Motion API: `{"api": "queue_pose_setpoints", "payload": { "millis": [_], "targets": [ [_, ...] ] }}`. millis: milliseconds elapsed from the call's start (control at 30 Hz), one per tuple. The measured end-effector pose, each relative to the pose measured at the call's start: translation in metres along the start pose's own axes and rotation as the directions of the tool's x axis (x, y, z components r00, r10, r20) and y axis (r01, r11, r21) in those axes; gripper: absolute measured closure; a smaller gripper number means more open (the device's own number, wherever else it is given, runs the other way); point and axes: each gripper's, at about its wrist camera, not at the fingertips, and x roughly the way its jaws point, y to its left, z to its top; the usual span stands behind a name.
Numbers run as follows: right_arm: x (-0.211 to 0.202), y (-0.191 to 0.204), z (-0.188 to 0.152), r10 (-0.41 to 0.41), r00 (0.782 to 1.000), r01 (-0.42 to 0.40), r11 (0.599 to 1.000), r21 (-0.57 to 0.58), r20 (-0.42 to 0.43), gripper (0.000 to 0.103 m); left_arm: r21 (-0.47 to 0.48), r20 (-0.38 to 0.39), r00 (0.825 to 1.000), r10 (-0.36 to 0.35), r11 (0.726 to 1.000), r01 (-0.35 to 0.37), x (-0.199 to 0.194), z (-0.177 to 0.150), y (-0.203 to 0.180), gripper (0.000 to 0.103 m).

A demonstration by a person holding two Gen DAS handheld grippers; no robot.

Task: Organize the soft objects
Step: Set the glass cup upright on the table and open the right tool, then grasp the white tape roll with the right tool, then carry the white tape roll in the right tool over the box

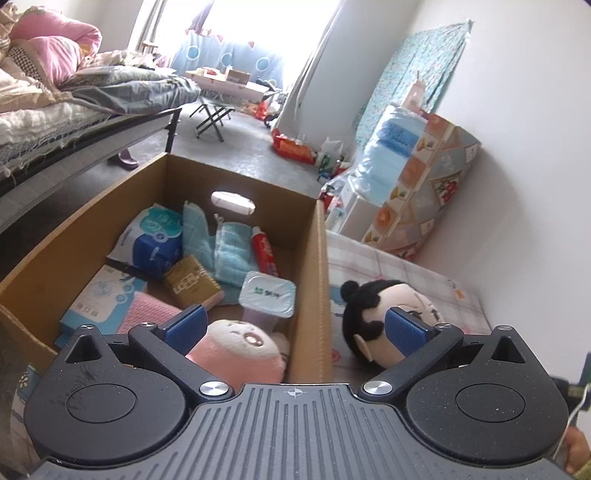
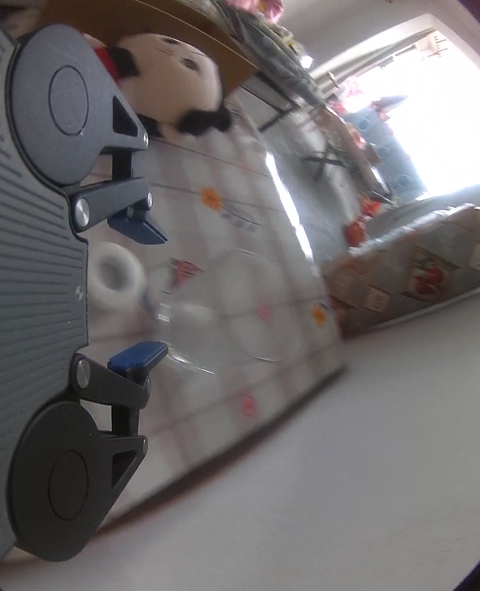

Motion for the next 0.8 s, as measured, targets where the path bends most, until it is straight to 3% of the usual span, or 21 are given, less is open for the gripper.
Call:
{"api": "queue_pose_setpoints", "payload": {
  "millis": [100,200,467,533,633,800],
  "targets": [
    [0.009,0.01,-0.015,-0.058,0.997,0.055,0.996,-0.067,-0.043,0.055,-0.001,-0.012,1.0,0.019,1.0,-0.019,0.0,0.0,0.005,0.0],
    [0.017,0.021,-0.016,-0.138,0.99,0.134,0.981,-0.142,-0.021,0.062,0.01,-0.016,0.999,0.041,0.999,-0.041,0.0,-0.002,0.009,0.0],
    [0.03,0.041,-0.019,-0.224,0.974,0.205,0.935,-0.29,-0.035,0.07,0.021,-0.022,0.997,0.068,0.998,-0.068,-0.004,-0.007,0.017,0.0],
    [0.031,0.046,-0.019,-0.217,0.975,0.191,0.923,-0.334,-0.041,0.083,0.022,-0.021,0.997,0.078,0.997,-0.077,-0.006,-0.008,0.02,0.001],
    [0.024,0.053,-0.021,-0.222,0.974,0.194,0.914,-0.356,-0.039,0.085,0.009,-0.012,0.996,0.087,0.996,-0.087,-0.01,-0.009,0.026,0.001],
    [-0.01,0.058,-0.02,-0.165,0.986,0.155,0.939,-0.308,-0.007,0.087,-0.024,0.015,0.995,0.104,0.994,-0.103,-0.021,-0.008,0.041,0.0]
  ]
}}
